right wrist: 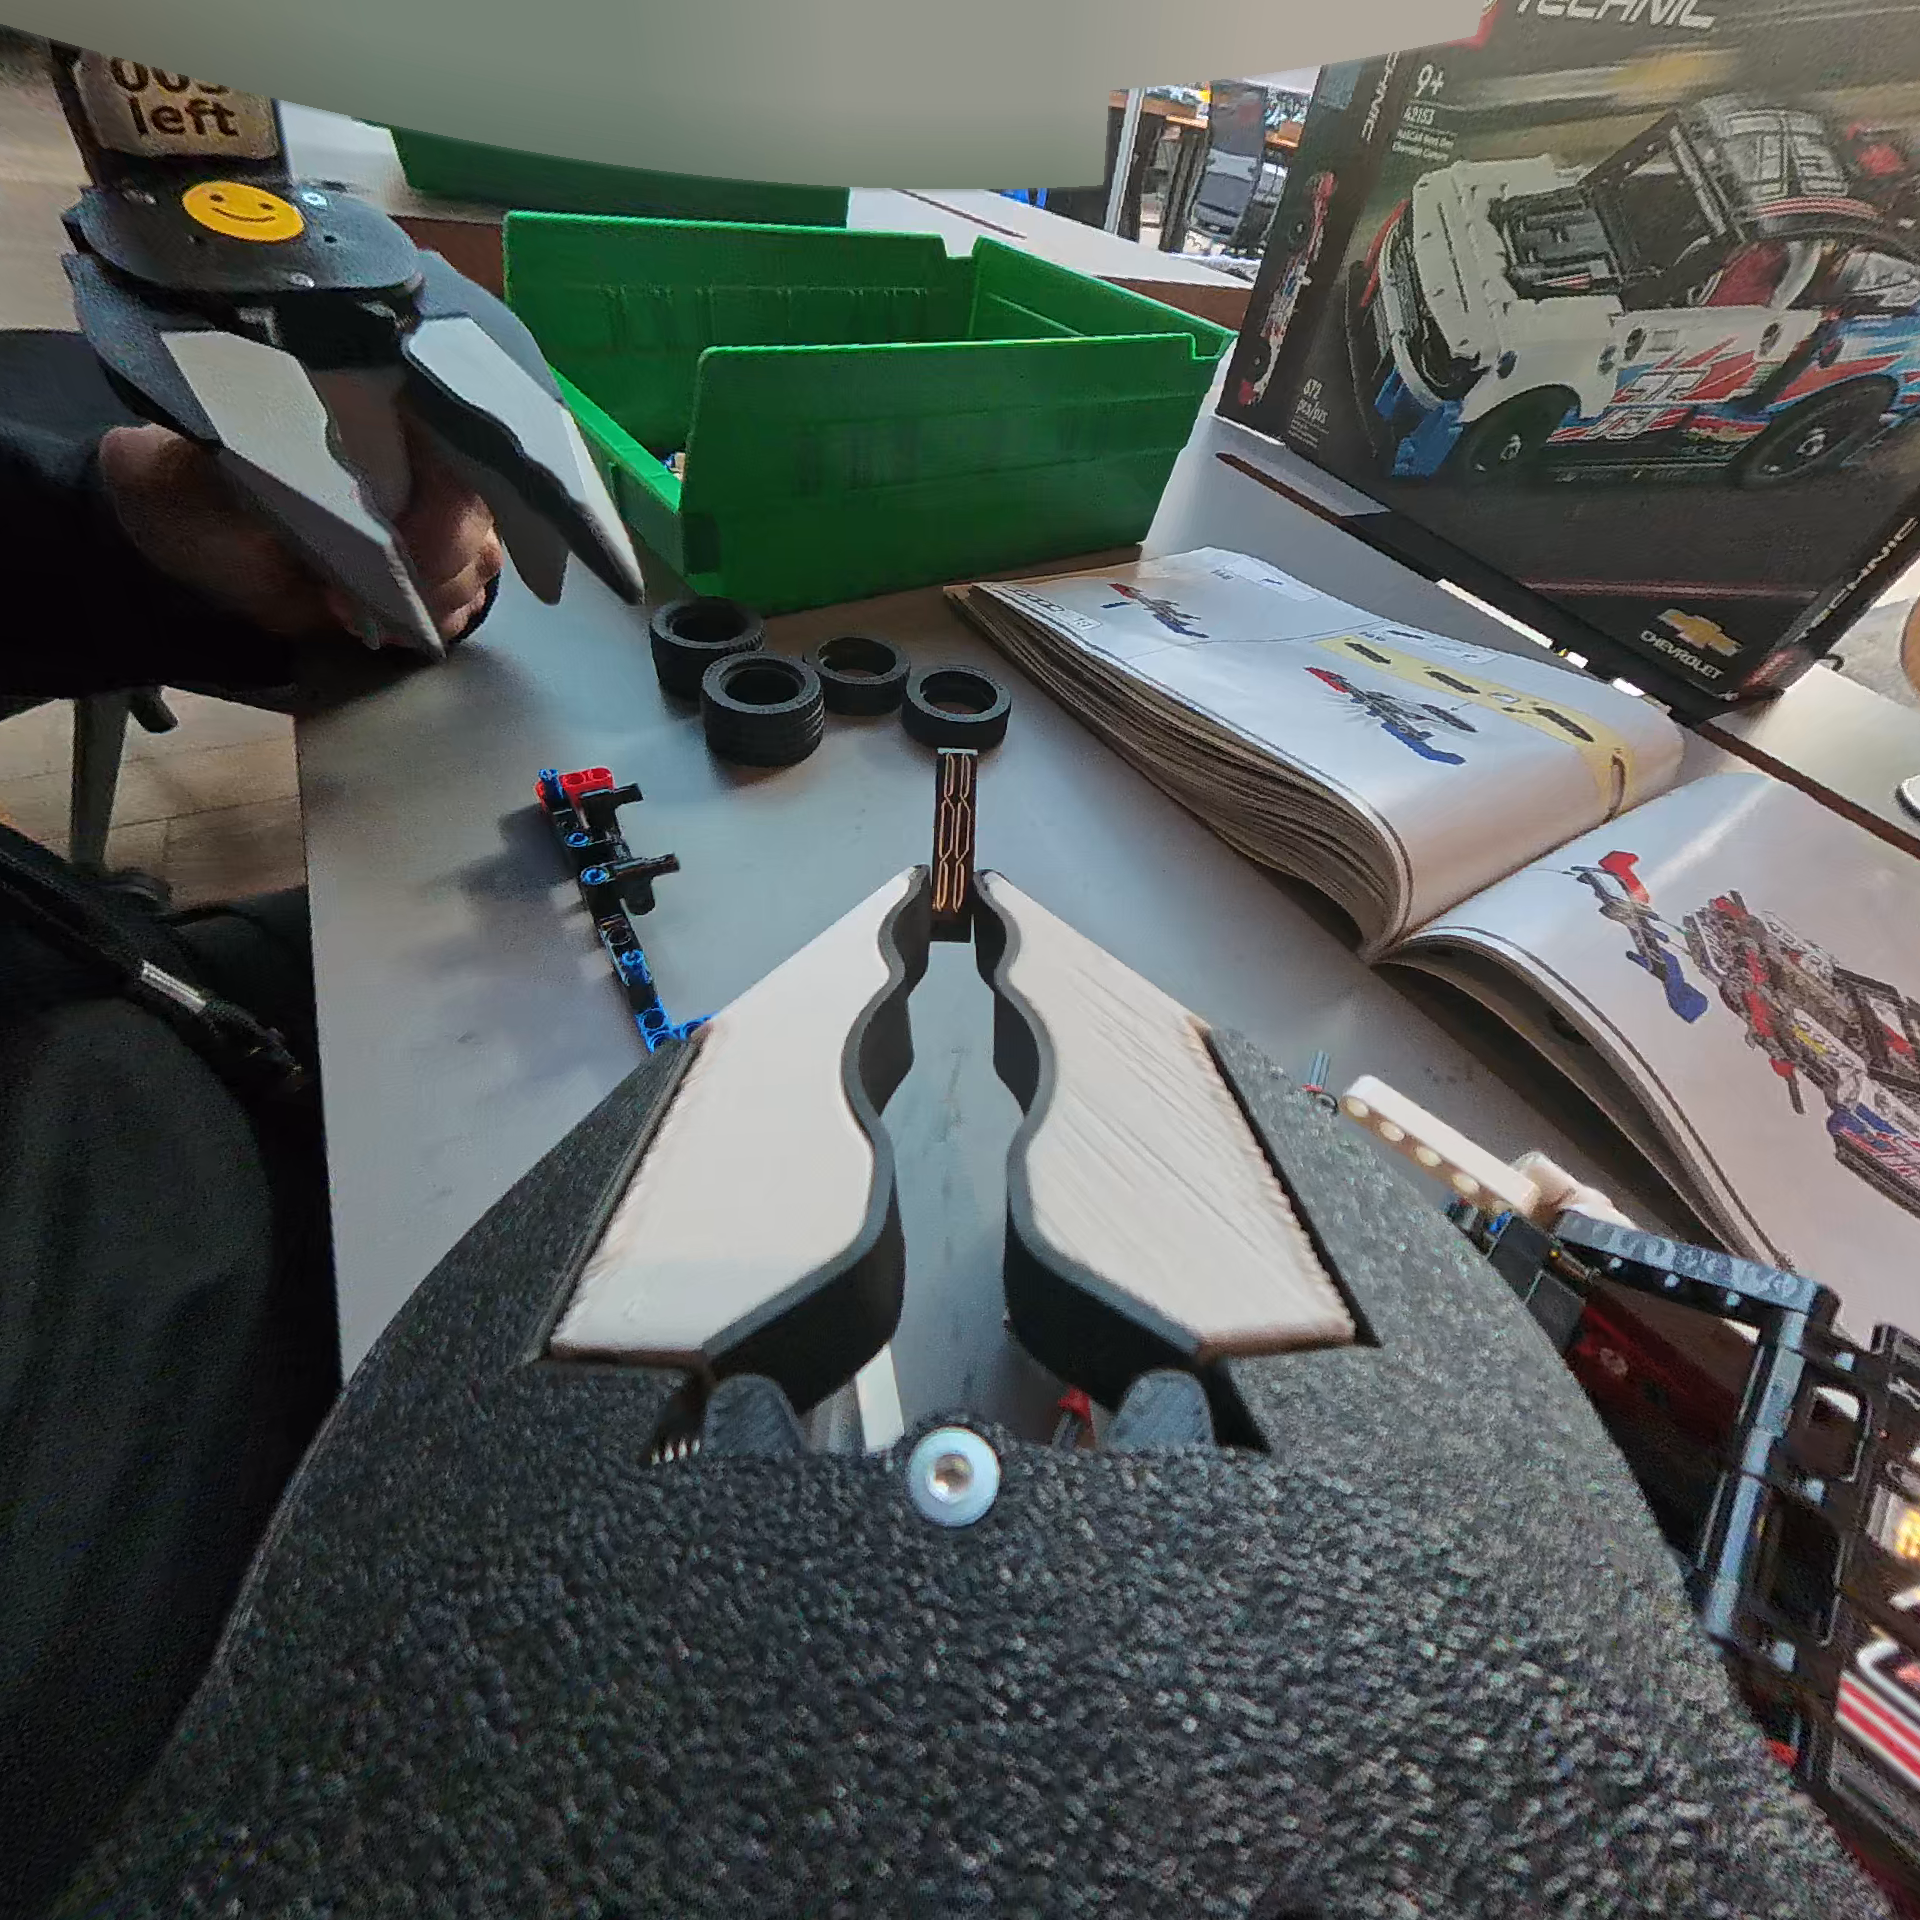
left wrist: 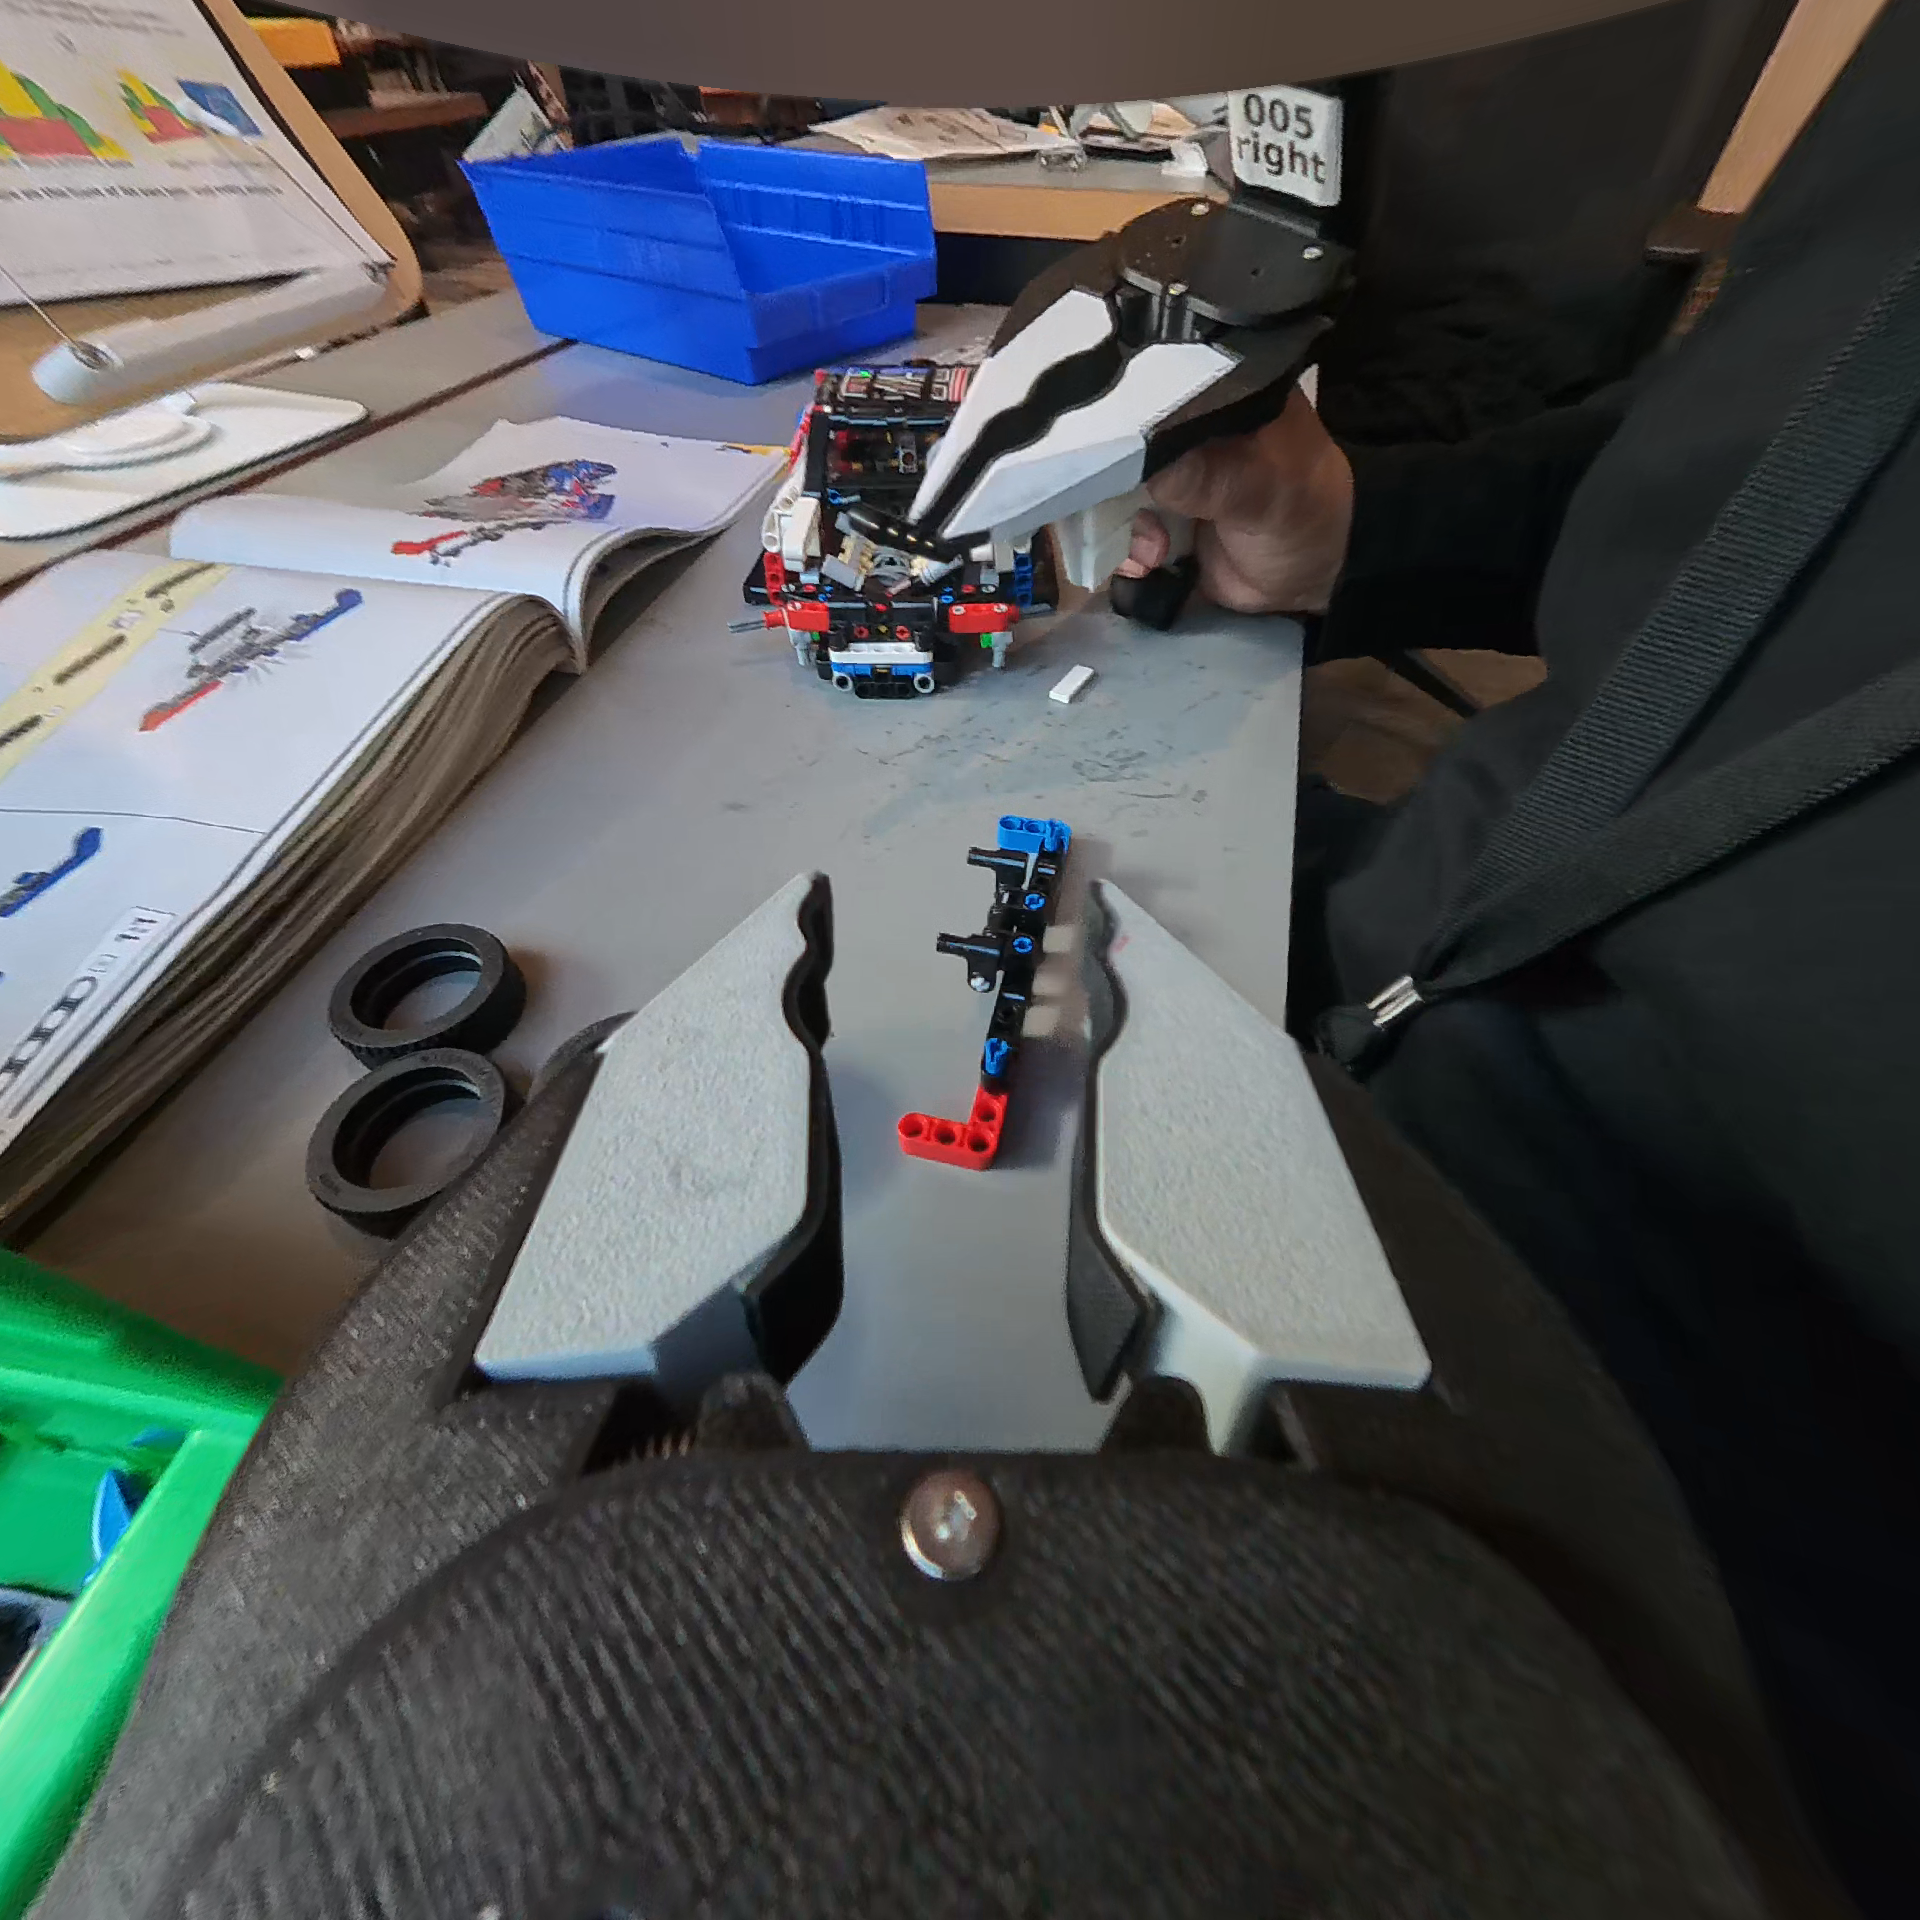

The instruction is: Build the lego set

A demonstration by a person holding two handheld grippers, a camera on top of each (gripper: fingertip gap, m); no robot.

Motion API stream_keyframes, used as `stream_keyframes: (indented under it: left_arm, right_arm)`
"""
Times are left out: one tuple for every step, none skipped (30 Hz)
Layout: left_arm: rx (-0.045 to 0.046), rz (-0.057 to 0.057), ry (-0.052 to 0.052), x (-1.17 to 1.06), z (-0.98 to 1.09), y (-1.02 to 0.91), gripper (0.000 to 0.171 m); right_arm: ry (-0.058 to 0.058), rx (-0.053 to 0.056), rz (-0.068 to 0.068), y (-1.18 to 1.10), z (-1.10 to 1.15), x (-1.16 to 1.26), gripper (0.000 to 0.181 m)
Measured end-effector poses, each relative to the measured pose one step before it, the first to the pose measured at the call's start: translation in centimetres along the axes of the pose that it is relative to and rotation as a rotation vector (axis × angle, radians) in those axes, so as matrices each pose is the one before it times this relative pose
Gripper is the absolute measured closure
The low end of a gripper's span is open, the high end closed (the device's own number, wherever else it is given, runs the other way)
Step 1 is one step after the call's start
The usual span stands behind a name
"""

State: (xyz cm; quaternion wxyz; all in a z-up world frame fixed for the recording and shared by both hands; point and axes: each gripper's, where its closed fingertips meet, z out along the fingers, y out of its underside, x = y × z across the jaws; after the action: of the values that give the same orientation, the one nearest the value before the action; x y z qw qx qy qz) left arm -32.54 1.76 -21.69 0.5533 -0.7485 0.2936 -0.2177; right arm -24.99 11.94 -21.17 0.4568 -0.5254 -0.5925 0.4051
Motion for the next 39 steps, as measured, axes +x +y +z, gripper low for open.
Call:
stream_keyframes:
  left_arm:
    - [-0.00894, -0.0106, 0.0153, 0.075, 0.093, 0.106, 0.125]
    - [-0.0097, -0.0086, 0.0129, 0.06, 0.107, 0.117, 0.125]
    - [-0.0091, -0.0067, 0.0144, 0.094, 0.095, 0.111, 0.125]
    - [-0.00677, -0.0067, 0.0147, 0.097, 0.063, 0.071, 0.126]
    - [-0.00543, -0.0077, 0.0143, 0.068, 0.059, 0.063, 0.125]
    - [-0.01009, -0.007, 0.0172, 0.121, 0.103, 0.12, 0.122]
    - [-0.0199, -0.0065, 0.0086, 0.002, 0.148, 0.244, 0.12]
    - [-0.02456, -0.0031, -0.0051, -0.15, 0.207, 0.304, 0.118]
    - [-0.02673, 0.002, -0.0044, -0.085, 0.268, 0.301, 0.118]
    - [-0.03144, 0.0098, -0.0038, -0.022, 0.31, 0.349, 0.118]
    - [-0.03175, 0.0139, -0.0091, -0.034, 0.324, 0.354, 0.118]
    - [-0.02825, 0.0172, -0.0079, 0.035, 0.281, 0.312, 0.119]
    - [-0.01961, 0.0198, -0.0069, 0.059, 0.217, 0.198, 0.121]
    - [-0.00957, 0.019, -0.008, -0.007, 0.177, 0.073, 0.124]
    - [-0.00391, 0.0152, -0.0007, 0.018, 0.132, -0.019, 0.126]
    - [-0.00106, 0.0095, 0.0054, 0.052, 0.109, -0.056, 0.128]
    - [-0.00015, 0.0009, 0.0034, -0.055, 0.063, -0.033, 0.129]
    - [0.00075, -0.0068, 0.0037, -0.108, 0.018, -0.036, 0.129]
    - [0.00394, -0.0087, 0.0123, 0.016, -0.05, -0.064, 0.128]
    - [0.00364, -0.0076, 0.0076, -0.059, -0.132, -0.039, 0.129]
    - [0.00038, -0.0088, -0.0074, -0.336, -0.199, -0.016, 0.131]
    - [-0.00043, -0.0112, -0.0057, -0.375, -0.194, -0.084, 0.134]
    - [-0.00023, -0.011, 0.01, -0.174, -0.155, -0.195, 0.138]
    - [0.00361, -0.0101, 0.0187, -0.05, -0.092, -0.336, 0.141]
    - [0.00185, -0.0087, 0.0203, -0.017, -0.001, -0.368, 0.143]
    - [-0.00266, -0.0052, 0.0094, -0.165, 0.059, -0.302, 0.145]
    - [-0.00498, -0.004, -0.0046, -0.37, 0.096, -0.188, 0.147]
    - [-0.00539, -0.0029, -0.0007, -0.297, 0.113, -0.101, 0.147]
    - [-0.00361, -0.0054, -0.0008, -0.262, 0.125, -0.033, 0.148]
    - [0.00042, -0.0078, 0.0001, -0.225, 0.135, -0.055, 0.149]
    - [0.00548, -0.0039, 0.0113, -0.01, 0.158, -0.101, 0.151]
    - [0.00727, -0.0002, 0.0192, 0.16, 0.173, -0.155, 0.153]
    - [-0.00095, -0.0004, 0.0085, 0.044, 0.18, -0.048, 0.157]
    - [-0.00649, 0.0012, -0.0043, -0.106, 0.139, 0.047, 0.155]
    - [-0.00512, 0.004, -0.0023, -0.059, 0.096, 0.11, 0.154]
    - [-0.00206, 0.0024, -0.0022, -0.051, 0.025, 0.134, 0.154]
    - [0.00063, -0.001, -0.0002, -0.041, -0.022, 0.119, 0.153]
    - [0.00625, -0.0026, -0.0017, -0.056, -0.06, 0.051, 0.154]
    - [0.01375, -0.0015, -0.0055, -0.087, -0.076, -0.047, 0.154]
  right_arm:
    - [-0.0061, -0.0028, 0.0067, -0.102, 0.216, 0.087, 0.174]
    - [-0.0288, -0.0052, 0.0031, -0.176, 0.318, -0.193, 0.174]
    - [-0.0598, -0.0224, 0.0063, -0.058, 0.462, -0.562, 0.174]
    - [-0.0631, -0.0464, 0.0147, 0.191, 0.567, -0.543, 0.174]
    - [-0.0518, -0.0539, 0.0094, 0.266, 0.612, -0.389, 0.174]
    - [-0.0508, -0.0519, -0.0011, 0.286, 0.621, -0.427, 0.174]
    - [-0.0446, -0.055, -0.0044, 0.317, 0.596, -0.385, 0.174]
    - [-0.0204, -0.0498, -0.0105, 0.201, 0.544, -0.128, 0.174]
    - [-0.0291, -0.0456, -0.0196, 0.159, 0.519, -0.334, 0.174]
    - [-0.0389, -0.0455, -0.0199, 0.167, 0.464, -0.518, 0.174]
    - [-0.0152, -0.0364, -0.0182, 0.063, 0.442, -0.186, 0.174]
    - [-0.008, -0.0344, -0.0158, 0.048, 0.424, -0.091, 0.174]
    - [-0.0109, -0.0222, -0.0171, -0.097, 0.386, -0.147, 0.174]
    - [-0.0106, -0.0083, -0.0112, -0.197, 0.389, -0.075, 0.174]
    - [-0.0188, -0.0132, 0.0036, -0.045, 0.412, -0.088, 0.174]
    - [-0.019, -0.0154, 0.0095, 0.021, 0.396, -0.035, 0.174]
    - [-0.0117, -0.002, 0.005, -0.087, 0.33, 0.023, 0.174]
    - [-0.0169, -0.001, 0.0046, -0.092, 0.254, -0.094, 0.174]
    - [-0.0138, -0.0011, 0.0033, -0.12, 0.148, -0.133, 0.174]
    - [-0.0064, 0.0028, -0.0045, -0.16, 0.061, -0.101, 0.174]
    - [-0.003, 0.0024, -0.0096, -0.14, -0.003, -0.086, 0.174]
    - [0.0026, 0.0029, -0.0107, -0.126, -0.038, -0.004, 0.174]
    - [0.0027, 0.0022, -0.0079, -0.115, -0.037, 0.051, 0.174]
    - [-0.0022, 0.0004, -0.0045, -0.102, -0.043, 0.015, 0.174]
    - [-0.0006, 0.0045, -0.0027, -0.188, -0.044, 0.045, 0.174]
    - [-0.0027, 0.0082, -0.0033, -0.256, -0.04, -0.032, 0.174]
    - [-0.0032, 0.0063, -0.0048, -0.234, -0.029, -0.075, 0.174]
    - [0.0066, 0.0031, -0.0068, -0.156, -0.027, 0.051, 0.174]
    - [0.0128, 0.0027, -0.0069, -0.094, -0.003, 0.132, 0.174]
    - [0.008, 0.0057, -0.0039, -0.082, -0.014, 0.067, 0.174]
    - [0.0017, 0.0093, 0.0018, -0.076, 0.005, 0.009, 0.174]
    - [-0.0006, 0.0122, 0.0064, -0.089, 0.019, 0.002, 0.174]
    - [-0.0023, 0.0146, 0.0062, -0.123, 0.016, 0.004, 0.174]
    - [-0.0089, 0.0134, 0.0045, -0.146, -0.01, -0.081, 0.174]
    - [-0.011, 0.0086, 0.0047, -0.119, -0.016, -0.073, 0.174]
    - [-0.0094, 0.0039, 0.0022, -0.103, -0.036, -0.045, 0.174]
    - [-0.0061, 0.0024, -0.0032, -0.088, -0.032, -0.024, 0.174]
    - [-0.0003, 0.0006, -0.006, -0.064, -0.024, 0.053, 0.174]
    - [0.0048, -0.0001, -0.0065, -0.05, -0.004, 0.141, 0.174]
